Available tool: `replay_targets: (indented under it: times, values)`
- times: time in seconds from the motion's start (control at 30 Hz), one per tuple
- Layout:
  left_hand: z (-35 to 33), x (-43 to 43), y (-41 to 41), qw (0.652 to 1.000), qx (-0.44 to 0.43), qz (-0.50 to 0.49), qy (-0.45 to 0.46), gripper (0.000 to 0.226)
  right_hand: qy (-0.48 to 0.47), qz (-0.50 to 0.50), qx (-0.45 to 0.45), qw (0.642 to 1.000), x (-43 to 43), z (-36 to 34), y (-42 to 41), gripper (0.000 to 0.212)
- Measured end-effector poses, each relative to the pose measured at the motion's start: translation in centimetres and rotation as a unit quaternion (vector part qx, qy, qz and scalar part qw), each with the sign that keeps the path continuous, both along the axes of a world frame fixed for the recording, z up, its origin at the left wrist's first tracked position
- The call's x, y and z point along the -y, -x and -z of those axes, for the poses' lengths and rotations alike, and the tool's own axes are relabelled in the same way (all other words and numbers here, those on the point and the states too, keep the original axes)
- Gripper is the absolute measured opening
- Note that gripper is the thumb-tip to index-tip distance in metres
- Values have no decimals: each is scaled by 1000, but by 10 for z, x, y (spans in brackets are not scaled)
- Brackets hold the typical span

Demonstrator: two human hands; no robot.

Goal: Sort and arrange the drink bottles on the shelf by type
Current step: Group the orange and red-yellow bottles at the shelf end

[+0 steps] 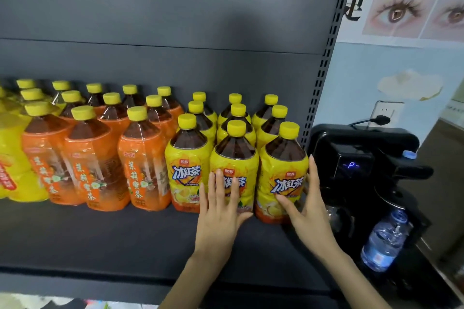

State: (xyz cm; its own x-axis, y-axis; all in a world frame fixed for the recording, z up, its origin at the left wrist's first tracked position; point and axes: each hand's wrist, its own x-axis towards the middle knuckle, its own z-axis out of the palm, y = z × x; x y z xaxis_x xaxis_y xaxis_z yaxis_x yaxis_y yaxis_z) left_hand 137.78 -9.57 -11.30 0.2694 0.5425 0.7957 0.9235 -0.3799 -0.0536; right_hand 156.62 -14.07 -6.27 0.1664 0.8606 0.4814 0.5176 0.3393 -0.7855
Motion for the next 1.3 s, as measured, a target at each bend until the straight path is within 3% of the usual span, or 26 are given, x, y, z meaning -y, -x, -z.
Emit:
replay_targets:
  times: [0.13,0.23,0.33,0.4,0.47,0.57,0.7,0.8,0.9,1.0,1.13,1.3]
  values:
    - [-3,-11,-20,999,14,-45,23,124,-9,53,56,997,-5,-7,9,92]
    - [-1,-15,-21,999,19,-43,22,121,1,24,46,999,-6,-4,5,90]
    - [0,-11,-12,1000,19,-7,-1,99,24,-49,-31,998,-5,-5,-10,81]
    - [-5,-6,-9,999,30,18,-10,85,21,-41,-114,992,-11,-15,-18,78]
    - [-16,-1,-15,998,35,50,-31,76,30,-19,-221,975,-28,-25,-24,94]
    - [-33,-1,-26,996,23,66,-53,74,106,-46,-282,952,-60,-33,-27,110]
    - [-34,-8,-10,998,67,1,-18,77,191,-134,-374,898,-84,-33,-19,78]
    - [-28,-9,21,990,131,-56,24,85,216,-134,-398,881,-92,-29,-16,50]
    - [-29,-12,35,985,151,-68,44,91,208,-141,-423,871,-95,-27,-14,43]
    - [-29,-12,29,983,161,-60,61,97,193,-125,-416,880,-89,-29,-10,46]
    - [-28,-5,13,967,227,-49,102,107,82,-22,-389,917,-65,-22,-1,74]
    - [-22,-14,10,942,296,-60,149,116,-13,-37,-271,962,-33,1,25,81]
